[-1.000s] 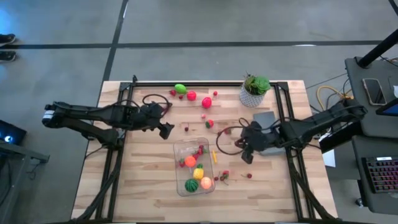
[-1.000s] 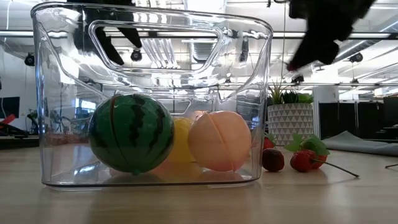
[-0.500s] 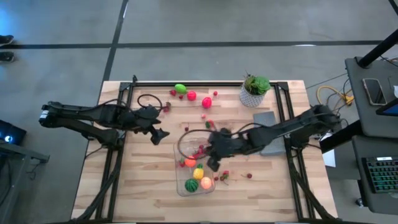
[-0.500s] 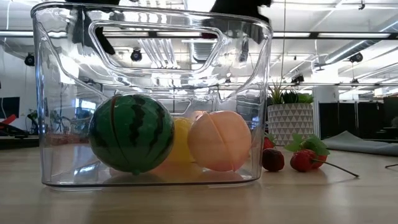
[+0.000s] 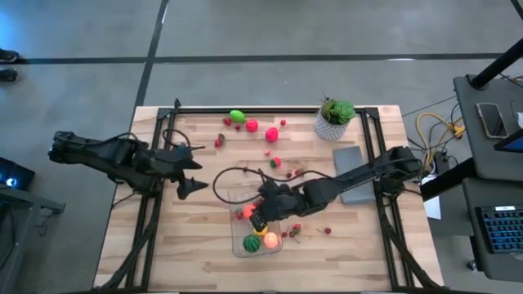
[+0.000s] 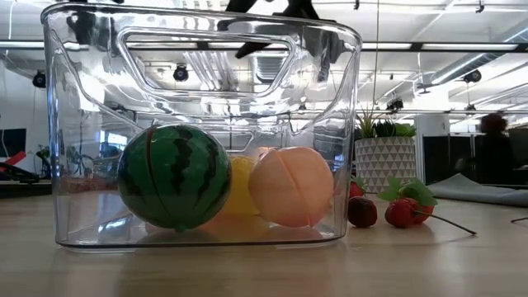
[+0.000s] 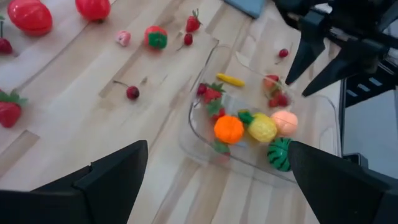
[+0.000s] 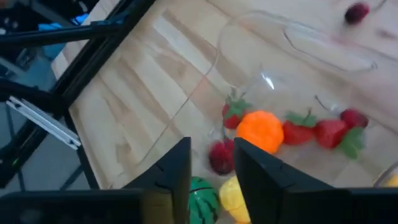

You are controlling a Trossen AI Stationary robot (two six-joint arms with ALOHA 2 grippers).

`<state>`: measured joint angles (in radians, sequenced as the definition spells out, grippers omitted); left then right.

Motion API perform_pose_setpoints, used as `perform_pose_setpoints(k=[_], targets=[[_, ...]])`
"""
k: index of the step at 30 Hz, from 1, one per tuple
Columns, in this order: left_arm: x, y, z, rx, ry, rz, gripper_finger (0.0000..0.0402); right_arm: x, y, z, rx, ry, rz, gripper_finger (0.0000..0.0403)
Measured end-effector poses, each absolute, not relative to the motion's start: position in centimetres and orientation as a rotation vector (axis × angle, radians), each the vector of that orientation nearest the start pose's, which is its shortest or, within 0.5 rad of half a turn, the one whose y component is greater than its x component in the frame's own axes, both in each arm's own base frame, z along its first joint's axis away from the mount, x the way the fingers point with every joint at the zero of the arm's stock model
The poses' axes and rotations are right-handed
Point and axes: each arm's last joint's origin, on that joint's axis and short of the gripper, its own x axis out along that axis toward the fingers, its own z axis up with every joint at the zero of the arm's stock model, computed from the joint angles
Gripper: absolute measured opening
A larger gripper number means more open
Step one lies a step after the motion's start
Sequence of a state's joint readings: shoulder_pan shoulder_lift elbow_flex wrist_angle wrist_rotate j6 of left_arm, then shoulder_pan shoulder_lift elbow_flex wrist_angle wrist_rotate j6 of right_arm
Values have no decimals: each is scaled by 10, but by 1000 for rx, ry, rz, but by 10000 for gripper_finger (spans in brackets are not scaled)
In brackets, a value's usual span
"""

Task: Pick and placing Produce into tupperware
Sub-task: Put the red cherry into the transparent bin

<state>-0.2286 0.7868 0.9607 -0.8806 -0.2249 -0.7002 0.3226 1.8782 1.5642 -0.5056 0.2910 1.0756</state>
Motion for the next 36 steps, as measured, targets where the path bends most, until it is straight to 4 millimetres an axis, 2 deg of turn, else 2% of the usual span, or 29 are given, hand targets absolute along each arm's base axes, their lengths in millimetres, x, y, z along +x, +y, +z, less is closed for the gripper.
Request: perform_pose_setpoints(k=[5,8,12,17,20,24,29,32,36], targets=[[121,-22,317,-544,637,238,373,395,124,265,836,715,-440,183],[115,-20,310,-574,615,240,373,389,123,266,848,748,-482,206],[113,-20,304,-615,558,226,373,373,128,273,784,872,-542,214],[112,-20,302,-620,530,212,373,342,148,282,623,1071,-600,215],[115,-20,303,-598,524,202,373,320,160,281,541,1197,-658,215],[119,-21,302,-570,534,198,373,297,176,263,526,1365,-689,215],[127,-23,298,-558,563,209,373,284,192,228,585,1447,-652,215],[133,-25,294,-547,594,220,373,278,193,206,642,1453,-683,215],[141,-26,289,-535,631,234,373,268,187,189,770,1440,-747,215]])
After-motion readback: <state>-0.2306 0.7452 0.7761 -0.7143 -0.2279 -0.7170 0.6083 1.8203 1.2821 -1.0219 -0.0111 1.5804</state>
